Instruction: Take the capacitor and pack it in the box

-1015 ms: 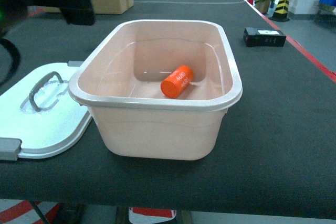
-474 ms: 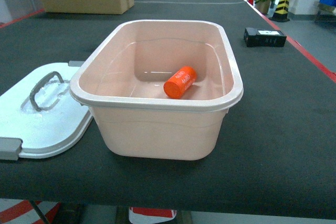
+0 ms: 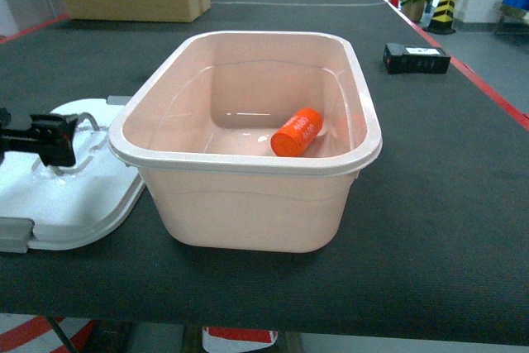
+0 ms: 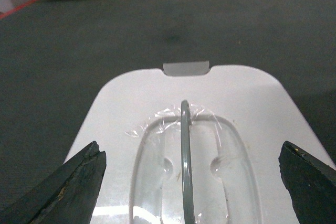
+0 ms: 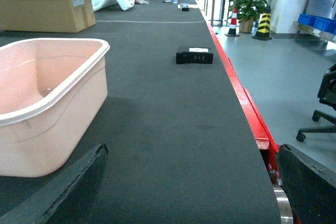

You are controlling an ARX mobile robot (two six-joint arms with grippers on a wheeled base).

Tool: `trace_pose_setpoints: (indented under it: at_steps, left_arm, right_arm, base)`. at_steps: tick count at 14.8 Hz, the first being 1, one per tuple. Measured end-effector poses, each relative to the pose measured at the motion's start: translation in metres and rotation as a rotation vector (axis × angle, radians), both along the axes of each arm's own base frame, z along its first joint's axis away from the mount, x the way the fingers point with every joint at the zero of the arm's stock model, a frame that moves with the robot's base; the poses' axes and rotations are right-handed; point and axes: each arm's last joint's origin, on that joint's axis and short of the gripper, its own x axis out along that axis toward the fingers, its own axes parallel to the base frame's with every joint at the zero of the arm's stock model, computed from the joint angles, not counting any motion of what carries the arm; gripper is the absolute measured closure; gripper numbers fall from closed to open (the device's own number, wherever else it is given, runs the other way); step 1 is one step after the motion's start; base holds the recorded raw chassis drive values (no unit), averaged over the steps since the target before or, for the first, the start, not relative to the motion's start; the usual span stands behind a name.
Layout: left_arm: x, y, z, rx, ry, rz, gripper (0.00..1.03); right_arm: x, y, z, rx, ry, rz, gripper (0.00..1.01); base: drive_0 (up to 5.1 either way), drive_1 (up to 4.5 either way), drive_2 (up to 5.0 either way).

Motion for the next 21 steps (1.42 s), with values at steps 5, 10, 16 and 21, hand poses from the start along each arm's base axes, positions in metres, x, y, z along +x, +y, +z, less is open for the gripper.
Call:
trace_pose_setpoints:
  at_steps: [5, 10, 16, 21]
  left_arm:
    - [0.024, 0.003, -0.042, -0.006, 0.045, 0.005, 0.05]
    - [0.033, 0.002, -0.047, -0.003, 0.04, -0.019, 0.32]
    - [0.038, 0.0, -0.042, -0.005, 0.009, -0.015, 1.01]
    - [0.035, 0.005, -0.034, -0.056, 0.035, 0.03, 1.01]
  right_arm:
    - [0.0, 0.0, 0.0, 0.0, 0.0, 0.0, 0.03]
    - [0.0, 0.0, 0.0, 0.0, 0.0, 0.0, 0.03]
    - [0.0, 0.0, 0.0, 0.0, 0.0, 0.0, 0.03]
    - [0.0, 0.0, 0.0, 0.0, 0.0, 0.0, 0.03]
  base:
    - [0.0, 0.0, 0.0]
    - [0.0, 0.0, 0.0]
    - [0.0, 0.0, 0.0]
    - [0.0, 0.0, 0.0]
